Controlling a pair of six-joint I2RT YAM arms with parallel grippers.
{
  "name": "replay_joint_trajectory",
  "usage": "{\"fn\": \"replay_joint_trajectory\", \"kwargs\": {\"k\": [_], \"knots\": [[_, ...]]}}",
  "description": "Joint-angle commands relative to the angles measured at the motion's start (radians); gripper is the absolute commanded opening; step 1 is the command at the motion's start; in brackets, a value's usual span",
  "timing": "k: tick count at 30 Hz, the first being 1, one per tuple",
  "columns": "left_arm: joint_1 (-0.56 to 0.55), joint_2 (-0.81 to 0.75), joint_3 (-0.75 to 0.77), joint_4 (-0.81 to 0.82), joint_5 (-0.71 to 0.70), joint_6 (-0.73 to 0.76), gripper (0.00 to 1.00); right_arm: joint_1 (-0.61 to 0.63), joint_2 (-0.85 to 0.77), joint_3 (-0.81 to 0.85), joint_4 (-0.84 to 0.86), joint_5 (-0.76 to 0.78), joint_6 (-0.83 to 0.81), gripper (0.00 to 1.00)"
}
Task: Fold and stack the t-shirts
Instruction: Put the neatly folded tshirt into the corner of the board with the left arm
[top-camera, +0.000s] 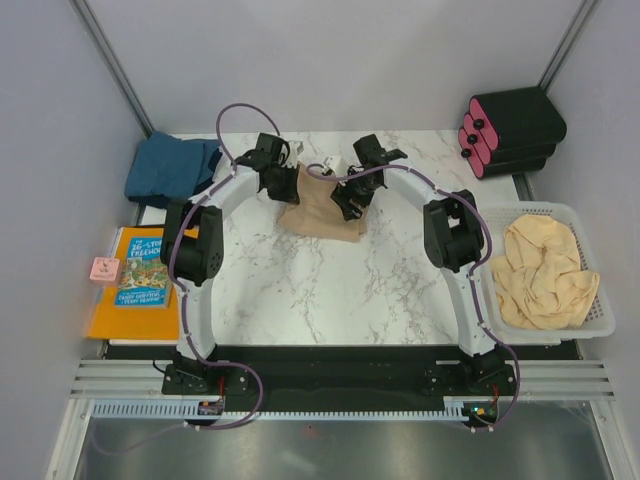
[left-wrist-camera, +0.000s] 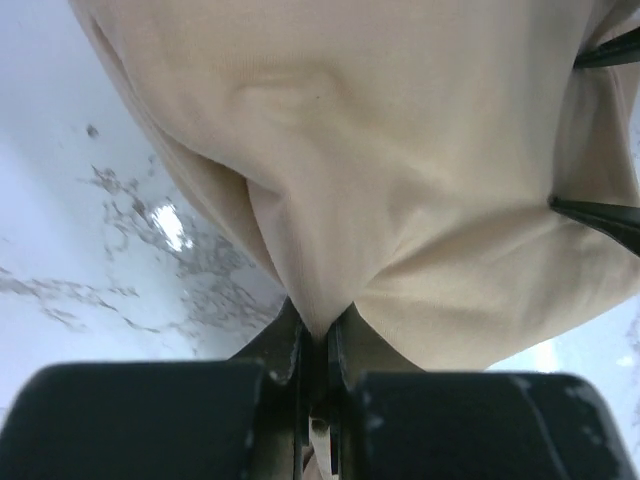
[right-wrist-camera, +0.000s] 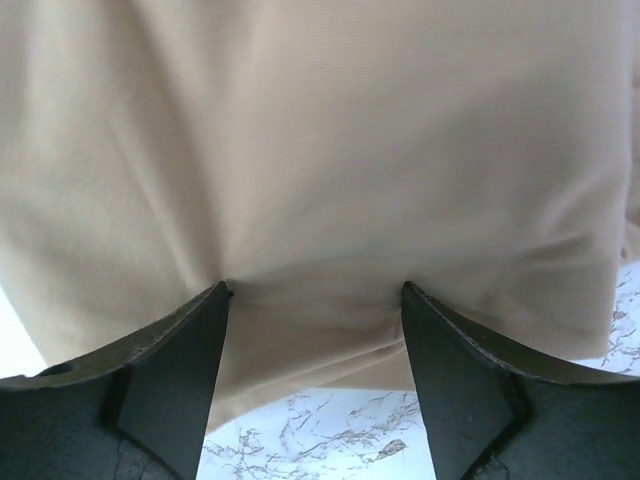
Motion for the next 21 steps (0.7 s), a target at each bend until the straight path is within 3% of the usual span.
{"fn": "replay_joint_trajectory", "kwargs": {"k": [1,5,11,17,21], "knots": [[0.01,0.079,0.165,-0.083,-0.076,0.194,0.02,0.012,-0.052,0.008,-0.072,-0.002,-0.032,0.79],[0.019,0.132,0.233,-0.111,-0.095,0.266,0.02,-0.028,-0.122,-0.001,-0.072,-0.028,-0.014,0.82],[0.03,0.153,0.256,-0.122,-0.102,0.316,0.02,-0.097,-0.219,-0.003,-0.045,-0.065,0.035,0.97],[0.05,0.159,0.28,-0.125,-0.119,0.341,0.02,-0.143,-0.269,-0.006,-0.031,-0.05,0.052,0.98],[0.061,0.204,0.374,-0.163,-0.164,0.39,0.02,-0.156,-0.294,-0.072,-0.031,-0.02,0.031,0.98]]}}
